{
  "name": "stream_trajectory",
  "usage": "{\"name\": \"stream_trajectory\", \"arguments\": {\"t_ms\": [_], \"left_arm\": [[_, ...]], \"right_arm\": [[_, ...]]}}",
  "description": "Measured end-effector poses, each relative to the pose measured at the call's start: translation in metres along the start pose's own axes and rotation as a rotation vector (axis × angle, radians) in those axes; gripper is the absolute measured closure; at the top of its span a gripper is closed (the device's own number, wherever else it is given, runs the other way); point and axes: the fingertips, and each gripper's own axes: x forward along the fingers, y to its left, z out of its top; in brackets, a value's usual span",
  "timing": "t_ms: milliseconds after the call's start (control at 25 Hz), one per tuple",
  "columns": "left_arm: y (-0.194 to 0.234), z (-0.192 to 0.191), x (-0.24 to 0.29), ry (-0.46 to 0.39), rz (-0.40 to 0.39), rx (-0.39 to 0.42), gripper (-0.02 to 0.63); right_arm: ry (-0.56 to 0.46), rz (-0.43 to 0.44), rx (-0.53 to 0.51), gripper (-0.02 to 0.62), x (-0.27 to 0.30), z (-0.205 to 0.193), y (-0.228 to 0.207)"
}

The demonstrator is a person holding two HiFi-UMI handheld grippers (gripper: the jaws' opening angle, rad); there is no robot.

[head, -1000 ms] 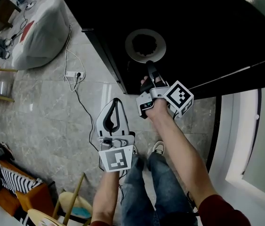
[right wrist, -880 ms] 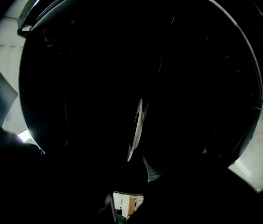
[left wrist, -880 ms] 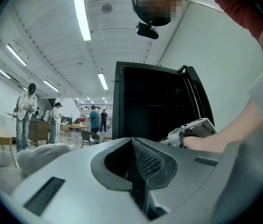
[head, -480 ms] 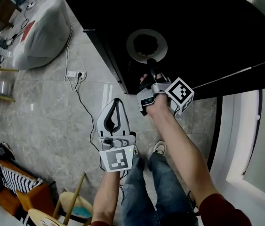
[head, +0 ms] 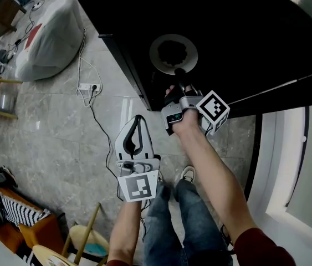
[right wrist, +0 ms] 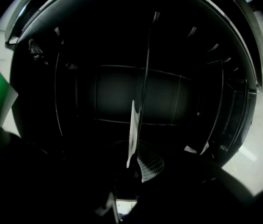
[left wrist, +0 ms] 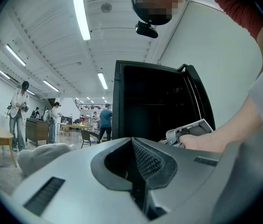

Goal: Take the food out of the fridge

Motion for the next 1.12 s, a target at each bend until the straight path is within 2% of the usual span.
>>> {"name": "stream_trajectory", "arguments": {"t_ms": [160,560,1120], "left_arm": [[-0.0013,-0.0037,0.0007,0.011,0.002,-0.008,0.594],[-0.0044,-0.0057,-0.0005,0.014,-0.001,-0.015,0.594],[-0.0019,-0.0025,0.0019,0.011,0.001,-0.014,0.594]], "right_arm": [[-0.013,0.001,0.033,0.552,0.0002,-0.001,0.0029],[-0.015,0.01,0.076,0.56,0.0,-0.0006,0.0013],[-0.002,0.012,0.033,0.561,-0.0043,-0.0025,0.0089]]}}
